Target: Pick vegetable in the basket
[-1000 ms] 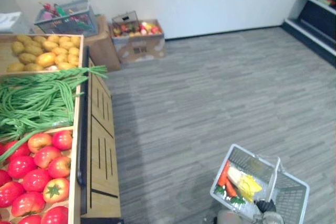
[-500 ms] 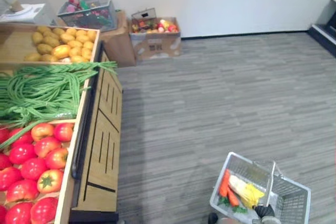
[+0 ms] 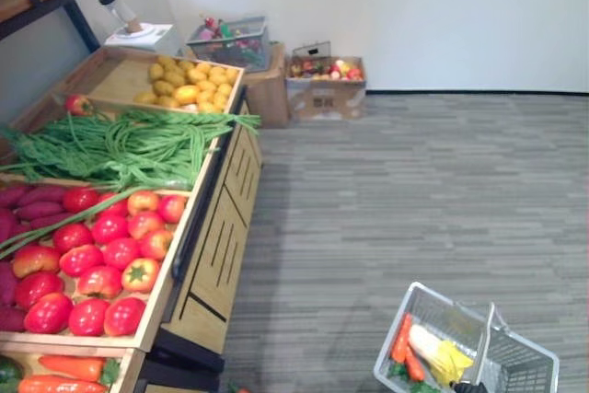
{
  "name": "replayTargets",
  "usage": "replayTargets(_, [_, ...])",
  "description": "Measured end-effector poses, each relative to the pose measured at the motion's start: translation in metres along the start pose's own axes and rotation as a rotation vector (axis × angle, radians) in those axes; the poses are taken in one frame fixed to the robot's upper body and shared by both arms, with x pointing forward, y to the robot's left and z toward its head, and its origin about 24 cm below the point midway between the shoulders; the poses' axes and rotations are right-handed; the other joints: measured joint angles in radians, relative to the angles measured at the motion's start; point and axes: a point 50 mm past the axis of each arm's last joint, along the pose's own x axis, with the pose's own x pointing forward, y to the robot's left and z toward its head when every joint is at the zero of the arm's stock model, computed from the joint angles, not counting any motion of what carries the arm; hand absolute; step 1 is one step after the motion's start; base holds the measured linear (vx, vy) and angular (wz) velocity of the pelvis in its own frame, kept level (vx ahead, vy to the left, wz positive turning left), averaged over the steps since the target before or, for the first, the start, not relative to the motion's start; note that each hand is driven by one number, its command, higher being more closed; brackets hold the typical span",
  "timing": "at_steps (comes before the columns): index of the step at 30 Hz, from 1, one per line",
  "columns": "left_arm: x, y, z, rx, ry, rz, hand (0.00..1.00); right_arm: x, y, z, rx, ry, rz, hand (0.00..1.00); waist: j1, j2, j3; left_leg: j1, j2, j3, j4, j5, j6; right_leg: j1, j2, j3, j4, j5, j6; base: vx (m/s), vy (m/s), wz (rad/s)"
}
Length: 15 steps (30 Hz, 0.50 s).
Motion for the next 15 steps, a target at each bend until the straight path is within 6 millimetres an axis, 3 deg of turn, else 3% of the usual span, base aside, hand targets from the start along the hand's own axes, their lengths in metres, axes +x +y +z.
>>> replayTargets(7, [-0.001,-0.002,-0.004,-0.043,0.012,-0.042,0.0,-0.004,-0.004,-0.016,0.074,0.046,-0.016,1.0,-0.001,-0.018,0.0,0.003,-0.054,-0.054,-0.085,0.055,0.026,0.012,-0.046,-0.058,-0.01,0.004,0.017,-0.11,0.043,0.27])
replayTargets(15, [-0.002,-0.003,-0.013,-0.142,0.05,-0.072,0.0,-0.005,-0.006,-0.019,0.148,0.063,-0.036,1.0,0.001,-0.026,-0.004,0.026,-0.095,-0.086,-0.103,0.076,0.044,0.009,-0.097,-0.069,0.088,-0.032,0.04,0.01,0.039,0.15])
